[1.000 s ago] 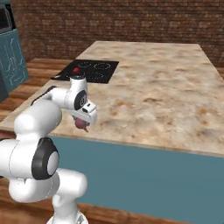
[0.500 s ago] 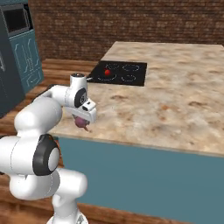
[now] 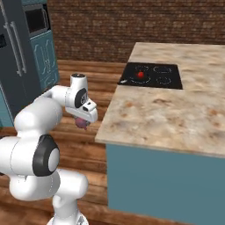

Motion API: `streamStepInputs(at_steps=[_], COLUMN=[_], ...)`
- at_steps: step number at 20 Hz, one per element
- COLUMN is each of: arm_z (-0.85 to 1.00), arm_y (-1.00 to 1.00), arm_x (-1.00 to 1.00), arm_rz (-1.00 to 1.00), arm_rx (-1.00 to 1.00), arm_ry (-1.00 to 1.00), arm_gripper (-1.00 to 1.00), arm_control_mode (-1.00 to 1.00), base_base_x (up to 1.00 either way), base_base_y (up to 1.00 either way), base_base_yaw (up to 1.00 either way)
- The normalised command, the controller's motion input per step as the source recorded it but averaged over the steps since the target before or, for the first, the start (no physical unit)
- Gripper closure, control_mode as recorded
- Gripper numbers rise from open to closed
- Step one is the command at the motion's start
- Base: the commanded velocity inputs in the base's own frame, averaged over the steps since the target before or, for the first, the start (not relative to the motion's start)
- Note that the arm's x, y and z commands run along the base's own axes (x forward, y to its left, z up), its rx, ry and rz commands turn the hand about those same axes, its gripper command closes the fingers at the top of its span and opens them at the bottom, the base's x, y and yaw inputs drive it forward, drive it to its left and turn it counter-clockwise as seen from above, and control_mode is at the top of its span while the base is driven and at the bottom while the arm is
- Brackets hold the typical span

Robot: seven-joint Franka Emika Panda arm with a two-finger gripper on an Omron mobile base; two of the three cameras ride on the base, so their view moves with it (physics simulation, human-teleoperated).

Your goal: Place the pan on the front right burner on the stove. Then place the tomato and the onion in the pan and turn on the front right burner.

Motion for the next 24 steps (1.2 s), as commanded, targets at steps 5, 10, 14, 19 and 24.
streamStepInputs(at_steps=[5, 10, 14, 19, 24], arm_z=[0.00, 0.00, 0.00, 0.00, 0.00], arm_y=[0.00, 0.00, 0.00, 0.00, 0.00], arm_x=[0.00, 0.00, 0.00, 0.00, 0.00], arm_rz=[0.00, 0.00, 0.00, 0.00, 0.00], arm_rx=[0.00, 0.00, 0.00, 0.00, 0.00], arm_ry=[0.00, 0.00, 0.00, 0.00, 0.00], arm_gripper=[1.00, 1.00, 1.00, 1.00, 1.00], arm_control_mode=[1.00, 1.00, 1.00, 1.00, 1.00], base_base_x=[0.03, 0.48, 0.86, 0.94, 0.89], base_base_y=[0.95, 0.61, 0.44, 0.40, 0.43], base_base_yaw=[0.00, 0.00, -0.01, -0.03, -0.05])
